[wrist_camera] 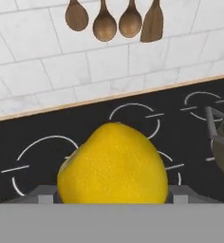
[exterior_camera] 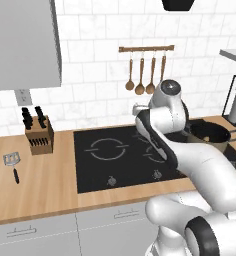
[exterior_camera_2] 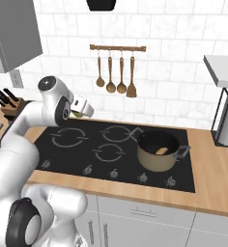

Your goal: Put the lemon and sweet potato in the pot. Retrieve the spatula and lightly stir the vegetables in the pot.

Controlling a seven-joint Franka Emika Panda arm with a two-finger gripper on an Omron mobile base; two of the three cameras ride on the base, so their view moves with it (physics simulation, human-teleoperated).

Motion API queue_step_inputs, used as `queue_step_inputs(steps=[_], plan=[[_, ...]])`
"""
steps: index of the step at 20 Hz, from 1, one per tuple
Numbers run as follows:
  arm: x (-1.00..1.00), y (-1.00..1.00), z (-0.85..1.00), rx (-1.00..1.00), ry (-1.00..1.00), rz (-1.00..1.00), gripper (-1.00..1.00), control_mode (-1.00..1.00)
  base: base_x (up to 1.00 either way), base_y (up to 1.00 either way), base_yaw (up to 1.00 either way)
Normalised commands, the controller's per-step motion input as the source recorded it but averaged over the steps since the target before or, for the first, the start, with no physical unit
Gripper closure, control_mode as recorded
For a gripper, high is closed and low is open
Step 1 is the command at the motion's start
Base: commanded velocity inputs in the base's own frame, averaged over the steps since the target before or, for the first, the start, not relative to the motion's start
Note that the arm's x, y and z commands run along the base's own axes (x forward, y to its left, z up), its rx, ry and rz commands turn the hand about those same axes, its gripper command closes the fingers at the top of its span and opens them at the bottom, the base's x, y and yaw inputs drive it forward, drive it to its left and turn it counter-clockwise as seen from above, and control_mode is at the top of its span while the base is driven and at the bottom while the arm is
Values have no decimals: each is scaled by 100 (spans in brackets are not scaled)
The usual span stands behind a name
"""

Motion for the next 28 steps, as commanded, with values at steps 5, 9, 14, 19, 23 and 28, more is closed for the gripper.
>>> queue_step_inputs(steps=[5, 9, 14, 19, 23, 28], plan=[[-22, -100, -2, 0, 15, -19, 100, -100, 0, 0, 0], [0, -100, -4, 0, 5, -10, 100, -100, 0, 0, 0], [-9, -100, -17, 5, 1, -4, 100, -100, 0, 0, 0], [-1, -100, -29, 13, 1, -1, 100, -100, 0, 0, 0], [3, -100, -28, 14, 1, 0, 100, -100, 0, 0, 0], [21, -87, -37, 9, 8, 0, 100, -100, 0, 0, 0]])
